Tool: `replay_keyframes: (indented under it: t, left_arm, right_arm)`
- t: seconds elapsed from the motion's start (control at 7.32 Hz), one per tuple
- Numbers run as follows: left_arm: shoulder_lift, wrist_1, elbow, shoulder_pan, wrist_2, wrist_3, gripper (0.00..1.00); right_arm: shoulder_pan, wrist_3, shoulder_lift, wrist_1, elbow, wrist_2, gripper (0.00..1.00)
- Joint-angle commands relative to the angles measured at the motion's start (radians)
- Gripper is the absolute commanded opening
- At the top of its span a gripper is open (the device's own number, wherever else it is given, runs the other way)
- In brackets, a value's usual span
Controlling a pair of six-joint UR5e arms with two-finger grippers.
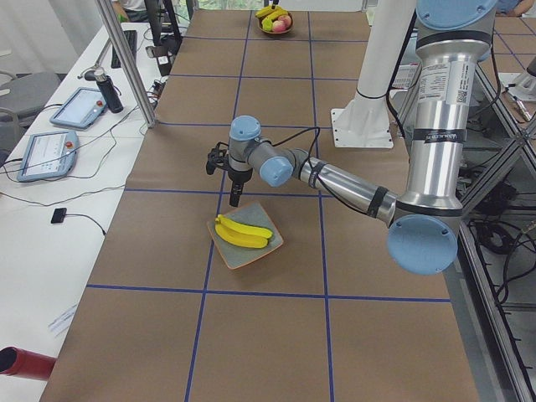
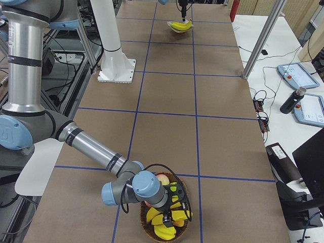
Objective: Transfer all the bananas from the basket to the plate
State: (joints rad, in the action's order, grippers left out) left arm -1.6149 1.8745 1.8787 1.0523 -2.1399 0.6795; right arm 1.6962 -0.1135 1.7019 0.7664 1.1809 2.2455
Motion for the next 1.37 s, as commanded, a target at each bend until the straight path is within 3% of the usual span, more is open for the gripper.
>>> replay_keyframes:
  t: [0.0, 0.27, 0.68, 0.82, 0.96, 1.09, 1.23]
  left_arm:
    - [0.001, 0.002, -0.001, 0.0, 0.0, -0.001, 1.0]
    - [0.001, 0.002, -0.001, 0.0, 0.0, -0.001, 1.0]
    - [0.001, 0.003, -0.001, 0.0, 0.0, -0.001, 1.0]
    - [0.001, 0.003, 0.0, 0.0, -0.002, -0.001, 1.0]
    - [0.001, 0.003, 0.0, 0.0, 0.0, -0.001, 1.0]
    - [0.003, 0.003, 0.003, 0.0, 0.0, -0.001, 1.0]
    - [0.004, 0.003, 0.005, 0.002, 0.0, -0.001, 1.0]
  right_arm:
    - [-0.001, -0.005, -0.022, 0.042, -0.024, -0.001, 0.94]
    - [-0.001, -0.005, -0.036, 0.045, -0.041, -0.003, 0.83]
    - [-0.001, -0.011, -0.041, 0.047, -0.066, -0.004, 0.83]
    - [-0.001, -0.012, -0.039, 0.045, -0.067, -0.004, 0.78]
    - [-0.001, -0.008, -0.039, 0.045, -0.07, -0.004, 0.68]
    - [-0.001, -0.005, -0.038, 0.045, -0.072, -0.004, 0.5]
    - [-0.001, 0.001, -0.039, 0.047, -0.07, -0.004, 0.15]
